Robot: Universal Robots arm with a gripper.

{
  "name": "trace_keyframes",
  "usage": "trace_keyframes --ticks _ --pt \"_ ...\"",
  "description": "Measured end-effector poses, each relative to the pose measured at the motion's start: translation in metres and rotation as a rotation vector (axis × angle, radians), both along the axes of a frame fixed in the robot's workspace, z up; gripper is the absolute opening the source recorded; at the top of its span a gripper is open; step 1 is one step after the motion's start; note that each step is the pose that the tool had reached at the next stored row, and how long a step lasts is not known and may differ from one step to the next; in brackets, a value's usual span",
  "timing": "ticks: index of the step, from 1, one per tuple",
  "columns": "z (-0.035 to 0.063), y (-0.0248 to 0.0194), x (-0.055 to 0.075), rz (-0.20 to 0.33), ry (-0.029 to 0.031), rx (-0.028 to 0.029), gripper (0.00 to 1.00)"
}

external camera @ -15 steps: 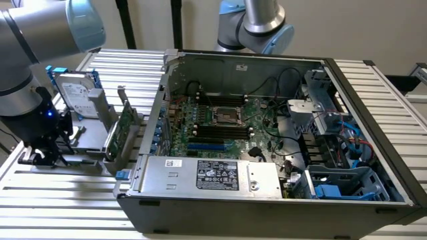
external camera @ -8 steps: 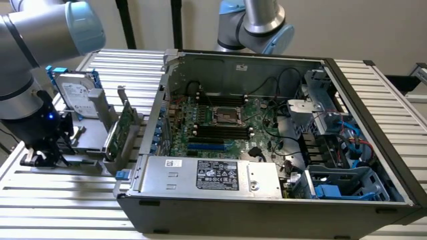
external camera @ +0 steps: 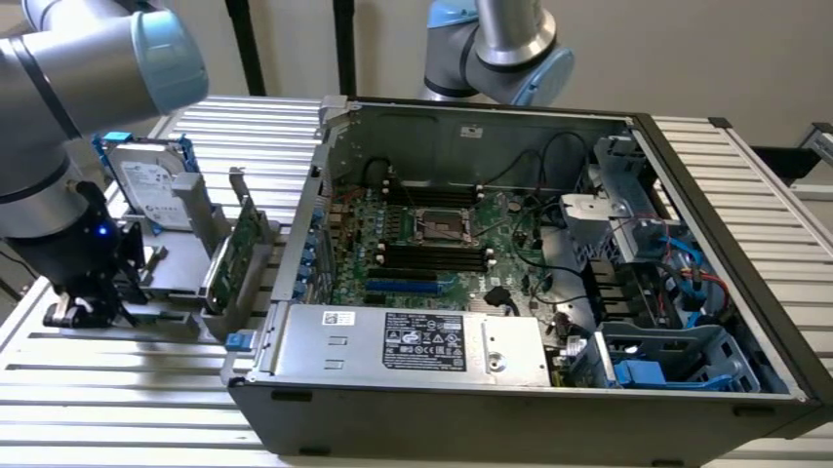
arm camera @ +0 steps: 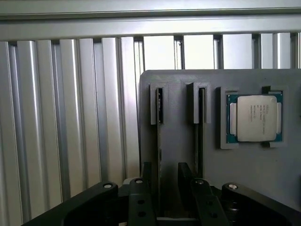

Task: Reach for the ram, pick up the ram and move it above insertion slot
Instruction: 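Pick up the ram and move it above insertion slot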

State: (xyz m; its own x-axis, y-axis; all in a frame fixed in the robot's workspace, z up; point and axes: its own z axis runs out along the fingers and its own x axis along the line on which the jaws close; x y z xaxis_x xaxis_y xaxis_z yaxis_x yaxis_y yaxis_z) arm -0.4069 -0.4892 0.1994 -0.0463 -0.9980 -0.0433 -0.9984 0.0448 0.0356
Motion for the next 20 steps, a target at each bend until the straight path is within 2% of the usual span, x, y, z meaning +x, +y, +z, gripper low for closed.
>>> trace_keyframes --ticks 12,14,16,17,18,20 --pt "-0.004 0.0 0.001 0.024 0.0003 0.0 0.36" --pt "-0.0044 0.0 0.0013 0.027 0.0004 0.0 0.34" --pt "-0.0047 -0.0001 0.0017 0.03 0.0004 0.0 0.22" --pt "-0.0048 0.0 0.0019 0.03 0.0005 0.0001 0.22" --pt "-0.0048 -0.0001 0.002 0.03 0.0008 0.0001 0.15" --pt "-0.0048 0.0 0.0021 0.03 0.001 0.0001 0.15"
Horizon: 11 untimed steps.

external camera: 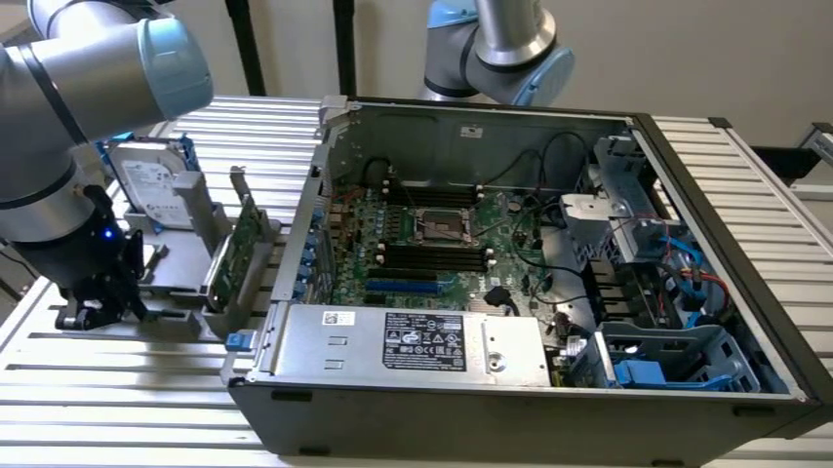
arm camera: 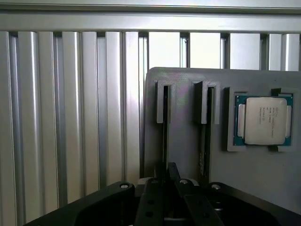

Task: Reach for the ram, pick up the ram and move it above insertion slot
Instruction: 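Pick up the ram and move it above insertion slot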

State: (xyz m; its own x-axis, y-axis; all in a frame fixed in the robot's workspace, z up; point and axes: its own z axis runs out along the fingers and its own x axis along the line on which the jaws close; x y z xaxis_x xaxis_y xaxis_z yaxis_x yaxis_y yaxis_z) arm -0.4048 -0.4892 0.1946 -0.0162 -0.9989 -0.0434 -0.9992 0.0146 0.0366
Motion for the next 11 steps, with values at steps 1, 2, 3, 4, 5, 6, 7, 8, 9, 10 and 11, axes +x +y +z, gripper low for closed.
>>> trace_keyframes --ticks 1,2,3,4,5,6,7,8,9,10,11 --pt "0.0 0.0 0.0001 0.0 0.0 -0.0001 0.15" --pt "0.0001 0.0 0.0001 0.0 0.0001 -0.0002 0.15" --pt "0.0001 0.0 0.0001 0.0 0.0001 -0.0001 0.15" --pt "0.0001 0.0 0.0001 0.0 0.0001 -0.0001 0.14" --pt "0.0001 0.0 0.0001 0.0 0.0003 -0.0001 0.14" --pt "0.0001 0.0 0.0002 0.0 0.0004 -0.0001 0.14" --pt "0.0 0.0 0.0004 0.0 0.0006 -0.0001 0.14" --pt "0.0 0.0 0.0006 -0.001 0.0007 0.0 0.14" --pt "0.0 0.0 0.0007 -0.002 0.0009 -0.0001 0.14" --pt "0.0001 0.0 0.0009 -0.004 0.0011 -0.0001 0.14" --pt "0.0001 0.0 0.001 -0.007 0.0013 -0.0001 0.14"
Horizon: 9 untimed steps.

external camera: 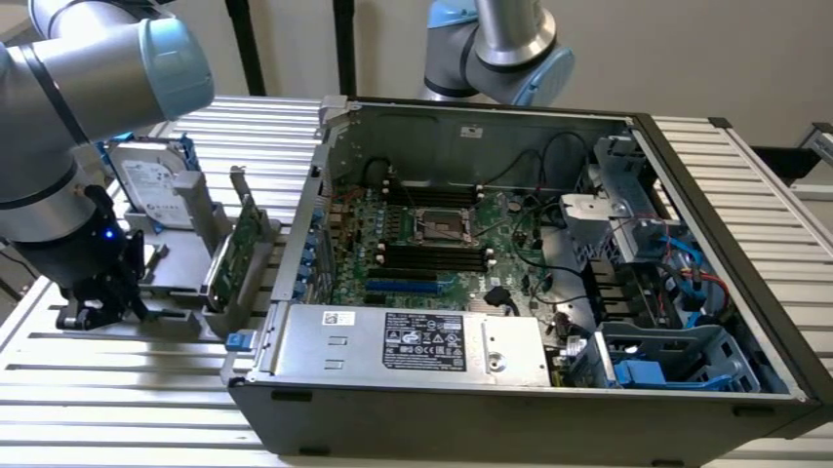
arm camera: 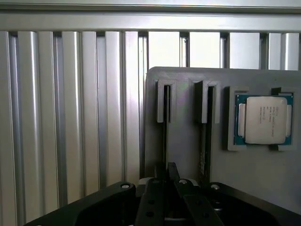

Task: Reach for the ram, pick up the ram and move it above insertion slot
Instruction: 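Pick up the ram and move it above insertion slot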

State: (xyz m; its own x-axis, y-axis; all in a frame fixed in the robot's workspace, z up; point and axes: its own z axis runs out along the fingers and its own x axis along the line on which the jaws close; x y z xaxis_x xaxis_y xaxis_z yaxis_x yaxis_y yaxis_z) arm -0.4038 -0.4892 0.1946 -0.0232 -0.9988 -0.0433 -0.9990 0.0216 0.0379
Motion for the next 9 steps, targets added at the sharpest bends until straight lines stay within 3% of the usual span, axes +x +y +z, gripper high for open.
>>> trace_keyframes --ticks 9 --pt "0.0 0.0 0.0002 -0.015 0.0001 0.0001 0.14"
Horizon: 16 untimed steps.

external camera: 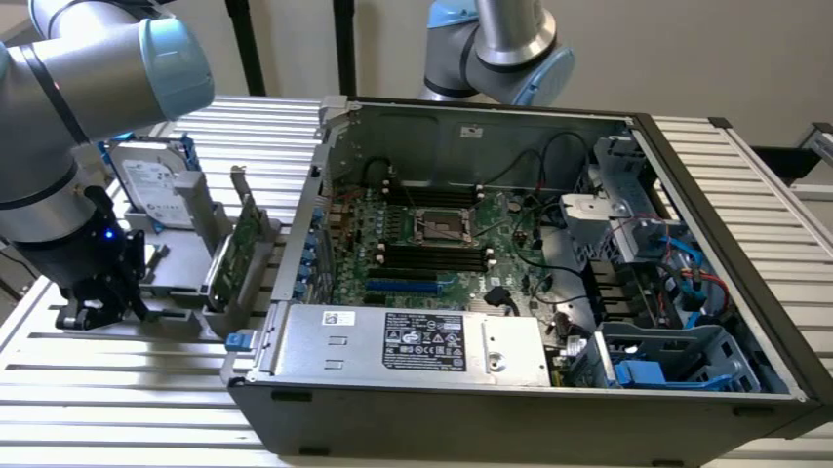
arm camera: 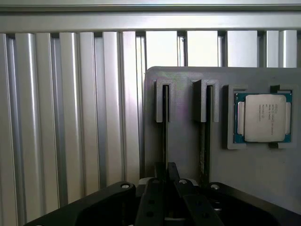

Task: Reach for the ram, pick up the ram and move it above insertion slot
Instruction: 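Pick up the ram and move it above insertion slot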

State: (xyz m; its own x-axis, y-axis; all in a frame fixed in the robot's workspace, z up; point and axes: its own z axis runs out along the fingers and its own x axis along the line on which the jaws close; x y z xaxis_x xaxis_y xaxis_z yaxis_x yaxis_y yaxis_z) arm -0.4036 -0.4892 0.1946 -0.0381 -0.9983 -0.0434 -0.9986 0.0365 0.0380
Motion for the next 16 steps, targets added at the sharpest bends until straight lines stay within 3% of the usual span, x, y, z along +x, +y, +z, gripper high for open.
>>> trace_keyframes --ticks 9,16 --pt "0.0011 0.0 0.0 0.0 0.0005 -0.0002 0.14" --pt "0.0155 0.0 0.0 0.0 0.0087 0.0 0.14"
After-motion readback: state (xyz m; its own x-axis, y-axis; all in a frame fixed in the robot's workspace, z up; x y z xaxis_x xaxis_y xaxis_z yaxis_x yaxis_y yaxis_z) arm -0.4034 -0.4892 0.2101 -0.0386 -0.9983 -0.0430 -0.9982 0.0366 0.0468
